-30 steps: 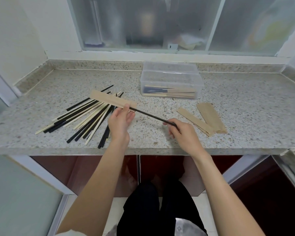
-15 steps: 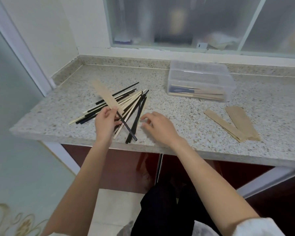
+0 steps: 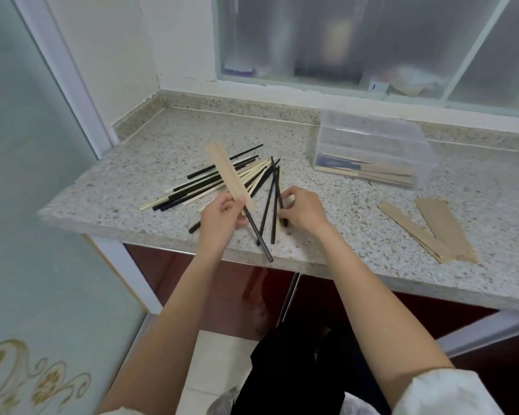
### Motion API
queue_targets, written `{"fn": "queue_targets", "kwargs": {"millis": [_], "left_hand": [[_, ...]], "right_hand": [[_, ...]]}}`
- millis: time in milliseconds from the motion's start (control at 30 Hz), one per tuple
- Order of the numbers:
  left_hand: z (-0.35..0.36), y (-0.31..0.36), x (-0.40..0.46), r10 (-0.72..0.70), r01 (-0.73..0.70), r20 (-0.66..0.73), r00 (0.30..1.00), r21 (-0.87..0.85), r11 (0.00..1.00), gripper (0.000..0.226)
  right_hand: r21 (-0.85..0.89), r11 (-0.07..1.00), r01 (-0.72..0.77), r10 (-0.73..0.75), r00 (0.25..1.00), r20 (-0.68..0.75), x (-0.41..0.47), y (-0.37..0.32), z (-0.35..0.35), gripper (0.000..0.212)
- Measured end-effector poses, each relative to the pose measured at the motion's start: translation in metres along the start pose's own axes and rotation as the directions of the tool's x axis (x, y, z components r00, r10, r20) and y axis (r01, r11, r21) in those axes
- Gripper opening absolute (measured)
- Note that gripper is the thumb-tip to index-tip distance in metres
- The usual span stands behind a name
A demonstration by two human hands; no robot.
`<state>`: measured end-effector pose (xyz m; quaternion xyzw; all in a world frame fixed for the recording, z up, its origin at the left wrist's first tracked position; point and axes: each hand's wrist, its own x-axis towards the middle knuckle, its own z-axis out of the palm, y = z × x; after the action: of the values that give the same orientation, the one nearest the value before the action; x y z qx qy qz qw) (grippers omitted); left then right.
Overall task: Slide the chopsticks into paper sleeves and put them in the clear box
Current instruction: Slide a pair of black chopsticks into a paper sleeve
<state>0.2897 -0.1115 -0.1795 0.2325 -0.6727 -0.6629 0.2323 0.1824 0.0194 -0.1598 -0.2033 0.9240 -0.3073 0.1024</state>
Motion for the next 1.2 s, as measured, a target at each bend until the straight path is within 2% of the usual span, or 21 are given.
{"fn": "queue_targets", "kwargs": {"millis": [100,200,300,467,700,900,1067,1133,1200], "left_hand": [[0.001,0.0,0.001,-0.026,0.025,-0.005,1.0,-0.095,0.995,0.011],[0.007,0.005,0.001,-0.026,0.007,-0.086,0.996,-0.213,0.977,0.016],[0.016,0.01,0.004,-0.045,-0.004,-0.154,0.987,-0.302,0.953,0.013],[0.03,0.012,0.009,-0.122,0.05,-0.135,0.983,-0.444,0.895,0.014],[0.043,0.021,0.006,-0.135,0.049,-0.138,0.981,-0.501,0.864,0.015],[0.052,0.022,0.003,-0.13,0.056,-0.131,0.983,-0.458,0.887,0.011],[0.07,0.024,-0.004,-0.089,0.063,-0.05,0.995,-0.388,0.919,0.014],[0.08,0.027,-0.008,-0.068,0.056,-0.022,0.997,-0.356,0.933,0.015],[0.088,0.03,-0.01,-0.048,0.042,-0.007,0.999,-0.344,0.938,0.014]], "right_hand": [[0.2,0.98,-0.021,0.038,0.996,-0.078,-0.018,0.011,-0.012,0.04],[0.439,0.897,0.053,0.026,0.985,-0.173,-0.044,0.028,-0.022,0.035],[0.549,0.825,0.136,0.002,0.97,-0.243,-0.063,0.048,-0.029,0.033],[0.56,0.806,0.193,-0.032,0.958,-0.284,-0.084,0.078,-0.037,0.023],[0.55,0.808,0.21,-0.018,0.942,-0.334,-0.088,0.096,-0.053,0.02],[0.454,0.854,0.253,-0.07,0.922,-0.381,-0.09,0.099,-0.058,0.022],[0.262,0.918,0.297,-0.194,0.914,-0.355,-0.088,0.085,-0.053,0.017],[0.244,0.926,0.288,-0.19,0.915,-0.357,-0.084,0.077,-0.05,0.014],[0.296,0.92,0.256,-0.138,0.921,-0.365,-0.079,0.069,-0.047,0.009]]}}
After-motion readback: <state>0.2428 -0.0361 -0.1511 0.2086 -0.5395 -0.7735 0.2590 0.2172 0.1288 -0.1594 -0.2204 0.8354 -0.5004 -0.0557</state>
